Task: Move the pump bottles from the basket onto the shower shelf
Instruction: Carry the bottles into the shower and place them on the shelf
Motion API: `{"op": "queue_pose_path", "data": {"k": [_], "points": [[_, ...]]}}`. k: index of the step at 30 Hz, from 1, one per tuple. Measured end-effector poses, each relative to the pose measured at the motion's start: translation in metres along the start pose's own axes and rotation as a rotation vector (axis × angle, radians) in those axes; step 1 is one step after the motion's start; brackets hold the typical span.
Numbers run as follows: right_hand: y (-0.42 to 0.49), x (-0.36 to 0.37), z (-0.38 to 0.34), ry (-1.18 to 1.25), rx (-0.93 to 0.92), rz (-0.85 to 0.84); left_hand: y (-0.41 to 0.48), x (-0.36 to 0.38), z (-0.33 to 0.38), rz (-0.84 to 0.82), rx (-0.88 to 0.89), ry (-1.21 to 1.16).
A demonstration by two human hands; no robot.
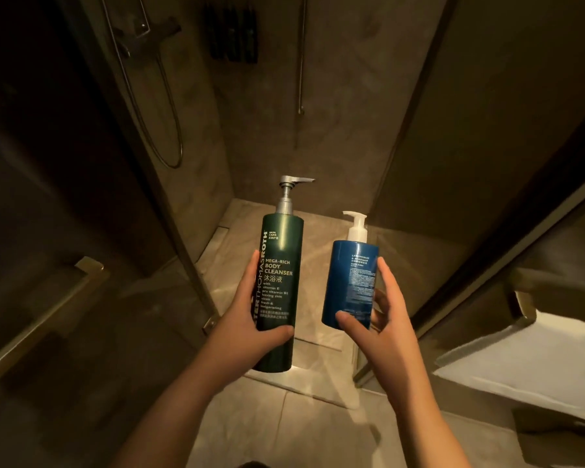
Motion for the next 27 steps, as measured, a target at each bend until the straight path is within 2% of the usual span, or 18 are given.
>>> {"op": "queue_pose_path", "data": {"k": [7,14,20,27], "points": [[0.093,0.023,0.016,-0.058,0.019,-0.078,0.091,-0.025,0.0,0.035,-0.004,0.022],[0.229,0.065,0.013,-0.121,0.02,-0.101,0.215,-0.079,0.016,0.095,0.022,-0.03],[0.329,0.118,-0.008,-0.079,-0.059,-0.167,0.306,-0.129,0.044,0.144,0.08,-0.037],[0.413,0.141,-0.008,-0.055,-0.074,-0.205,0.375,-0.169,0.063,0.208,0.102,-0.02]]}}
Point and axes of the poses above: each hand's wrist, its own y-axis towards the middle knuckle, its own x-axis out of the palm, z = x × y, the point moved 10 cm from there along y, towards the middle knuckle, and after that the axes turned 3 degrees about -x, right-handed, at the moved point
